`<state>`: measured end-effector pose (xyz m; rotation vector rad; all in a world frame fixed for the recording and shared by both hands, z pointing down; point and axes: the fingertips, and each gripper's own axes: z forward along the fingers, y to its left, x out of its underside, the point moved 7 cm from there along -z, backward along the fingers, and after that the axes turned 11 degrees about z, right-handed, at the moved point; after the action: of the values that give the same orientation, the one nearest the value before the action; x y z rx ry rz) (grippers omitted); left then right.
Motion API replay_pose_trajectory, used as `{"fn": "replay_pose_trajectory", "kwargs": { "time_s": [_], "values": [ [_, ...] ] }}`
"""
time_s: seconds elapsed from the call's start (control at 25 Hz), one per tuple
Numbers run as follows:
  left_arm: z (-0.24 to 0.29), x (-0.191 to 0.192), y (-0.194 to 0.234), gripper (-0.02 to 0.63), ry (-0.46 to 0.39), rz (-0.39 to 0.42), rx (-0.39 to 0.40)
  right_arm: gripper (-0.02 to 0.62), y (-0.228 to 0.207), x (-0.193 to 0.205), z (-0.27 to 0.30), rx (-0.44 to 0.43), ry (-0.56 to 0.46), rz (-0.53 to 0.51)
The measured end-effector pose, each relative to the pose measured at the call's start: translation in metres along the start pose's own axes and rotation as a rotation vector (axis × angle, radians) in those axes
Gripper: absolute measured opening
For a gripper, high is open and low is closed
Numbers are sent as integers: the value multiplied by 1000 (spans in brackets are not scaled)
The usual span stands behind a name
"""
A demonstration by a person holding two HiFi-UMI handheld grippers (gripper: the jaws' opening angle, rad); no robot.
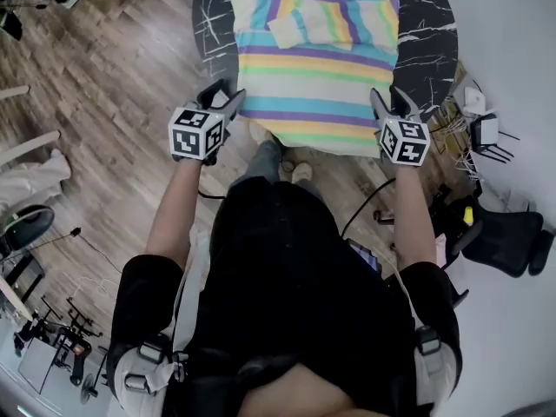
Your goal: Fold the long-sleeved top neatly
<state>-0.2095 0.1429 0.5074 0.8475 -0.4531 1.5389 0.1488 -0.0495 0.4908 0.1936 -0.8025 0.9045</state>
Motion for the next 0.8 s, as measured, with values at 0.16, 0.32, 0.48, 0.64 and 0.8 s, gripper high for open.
{"fn": "replay_pose_trajectory", "kwargs": {
  "time_s": [0.16, 0.32, 0.48, 0.64, 0.8],
  "values": [
    [-9, 48, -27, 249, 8, -71, -37, 196, -13, 33, -28, -13, -6, 35],
    [-14, 81, -46, 281, -20, -125, -20, 193, -19, 69, -58, -31, -18, 48],
    [-3, 102, -56, 310, -16, -128, 41, 193, -28, 99, -75, -32, -24, 75],
    [20, 119, -56, 328, 0, -106, 131, 193, -42, 120, -90, -26, -29, 127],
    [45, 129, -51, 328, 77, -21, 207, 195, -53, 139, -93, -38, -6, 140]
  ]
}}
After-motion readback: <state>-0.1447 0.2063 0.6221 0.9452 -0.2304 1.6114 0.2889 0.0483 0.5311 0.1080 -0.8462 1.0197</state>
